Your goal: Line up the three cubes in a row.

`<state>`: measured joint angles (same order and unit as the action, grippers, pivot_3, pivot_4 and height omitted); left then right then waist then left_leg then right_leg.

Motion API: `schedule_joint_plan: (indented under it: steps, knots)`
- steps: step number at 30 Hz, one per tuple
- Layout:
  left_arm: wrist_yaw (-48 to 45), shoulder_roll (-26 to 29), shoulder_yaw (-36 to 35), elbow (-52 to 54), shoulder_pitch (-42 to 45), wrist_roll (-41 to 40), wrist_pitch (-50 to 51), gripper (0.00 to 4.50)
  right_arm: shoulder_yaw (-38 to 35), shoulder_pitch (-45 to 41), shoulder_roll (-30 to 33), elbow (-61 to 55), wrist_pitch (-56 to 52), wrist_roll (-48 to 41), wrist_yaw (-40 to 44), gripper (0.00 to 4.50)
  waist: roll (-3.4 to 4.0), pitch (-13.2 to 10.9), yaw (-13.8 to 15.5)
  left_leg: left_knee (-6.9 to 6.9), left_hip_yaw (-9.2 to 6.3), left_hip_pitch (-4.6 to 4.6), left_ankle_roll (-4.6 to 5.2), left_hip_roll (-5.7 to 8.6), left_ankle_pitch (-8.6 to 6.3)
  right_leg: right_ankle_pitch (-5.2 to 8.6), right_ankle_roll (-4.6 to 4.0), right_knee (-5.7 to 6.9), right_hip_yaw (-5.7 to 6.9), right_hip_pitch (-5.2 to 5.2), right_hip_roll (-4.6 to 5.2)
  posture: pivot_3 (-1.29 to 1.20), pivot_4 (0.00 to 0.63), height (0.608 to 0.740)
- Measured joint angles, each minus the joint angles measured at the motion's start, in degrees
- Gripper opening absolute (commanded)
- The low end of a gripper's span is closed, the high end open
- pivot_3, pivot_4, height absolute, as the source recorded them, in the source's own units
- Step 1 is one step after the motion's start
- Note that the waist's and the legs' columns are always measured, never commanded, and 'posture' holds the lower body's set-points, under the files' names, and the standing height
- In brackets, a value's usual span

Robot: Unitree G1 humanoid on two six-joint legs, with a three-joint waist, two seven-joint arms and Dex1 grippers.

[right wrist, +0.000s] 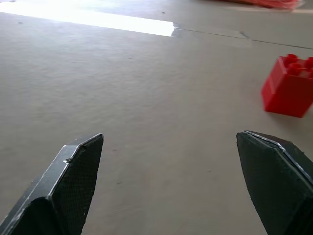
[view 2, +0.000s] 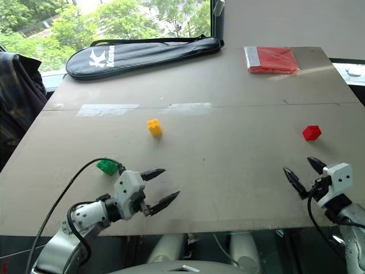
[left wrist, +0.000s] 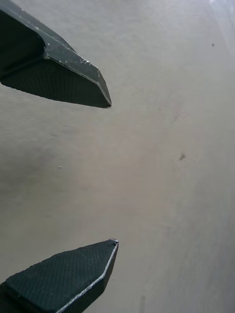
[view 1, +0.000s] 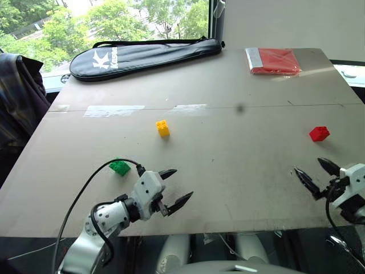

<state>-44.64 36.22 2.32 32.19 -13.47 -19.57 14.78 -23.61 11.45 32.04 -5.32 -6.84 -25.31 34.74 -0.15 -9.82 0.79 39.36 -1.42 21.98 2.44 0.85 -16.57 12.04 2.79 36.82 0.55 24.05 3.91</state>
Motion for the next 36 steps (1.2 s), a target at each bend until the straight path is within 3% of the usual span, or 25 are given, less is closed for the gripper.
schedule_joint_plan:
  steps: [4, 10, 18, 21, 25, 26, 32, 36]
  knots:
    - [-2.6, 3.3, 0.1, 3.2, 7.6, -4.8, 6.7, 4.4, 0.0, -8.2, 2.8, 6.7, -5.9, 2.8, -5.7, 4.5, -0.01, 0.0, 0.0, 0.03, 0.05, 0.0, 0.01, 0.01, 0.01, -0.02, -0.03, 0.01, -0.03, -0.02, -0.09, 0.0, 0.15, 0.694]
    - [-2.2, 3.4, 2.3, 5.3, 22.3, -9.9, 16.4, 4.4, 0.3, -23.8, 4.4, 19.4, -10.2, 4.7, -9.7, 4.5, 0.0, 0.0, -0.2, 0.04, 0.08, -0.03, 0.01, 0.04, 0.01, -0.17, 0.15, 0.03, -0.13, -0.04, -0.21, 0.0, 0.15, 0.694]
    - [-0.2, 1.6, 5.0, 5.3, 27.4, -11.0, 21.5, 4.4, 1.3, -31.3, 4.3, 27.9, -11.8, 5.8, -10.1, 4.5, 0.0, 0.0, -0.2, 0.0, 0.08, 0.02, 0.01, 0.02, 0.01, -0.18, 0.18, -0.01, -0.18, -0.02, -0.23, 0.0, 0.15, 0.694]
    - [0.0, 1.6, 5.0, 5.3, 27.4, -11.0, 21.7, 4.5, 1.4, -31.7, 4.3, 29.3, -12.1, 5.8, -9.1, 3.64, 0.0, 0.0, -0.2, 0.0, 0.1, 0.01, 0.01, 0.03, 0.01, -0.18, 0.17, -0.01, -0.2, -0.02, -0.23, 0.0, 0.15, 0.694]
    - [0.0, 1.8, 5.0, 5.3, 27.4, -10.9, 21.7, 4.5, 2.2, -31.8, 4.3, 29.5, -13.2, 5.9, -8.0, 1.61, 0.0, 0.0, -0.3, 0.01, 0.14, -0.02, 0.01, 0.03, 0.02, -0.17, 0.14, 0.01, -0.23, -0.02, -0.23, 0.0, 0.15, 0.694]
    - [0.0, 1.8, 5.0, 5.3, 27.4, -10.9, 21.7, 4.5, 2.3, -31.8, 4.3, 29.5, -13.3, 5.9, -7.8, 1.29, 0.0, 0.0, -0.3, 0.01, 0.14, -0.03, 0.01, 0.03, 0.02, -0.17, 0.14, 0.02, -0.23, -0.02, -0.23, 0.0, 0.15, 0.694]
    - [-0.1, 2.3, 5.0, 5.3, 27.3, -10.3, 21.3, 4.5, 2.6, -31.1, 4.8, 28.1, -14.1, 6.0, -5.8, 1.3, 0.0, 0.0, -0.3, 0.01, 0.13, -0.02, 0.01, 0.03, 0.02, -0.18, 0.16, 0.02, -0.23, -0.02, -0.24, 0.0, 0.15, 0.694]
    - [-1.4, 3.4, 4.9, 5.3, 27.3, -10.3, 21.2, 4.5, 7.5, -26.9, 7.4, 22.5, -11.5, 5.2, 7.4, 1.3, 0.02, 0.0, -0.4, 0.01, 0.11, -0.02, 0.02, 0.02, 0.01, -0.18, 0.18, 0.01, -0.22, -0.02, -0.24, 0.0, 0.15, 0.694]
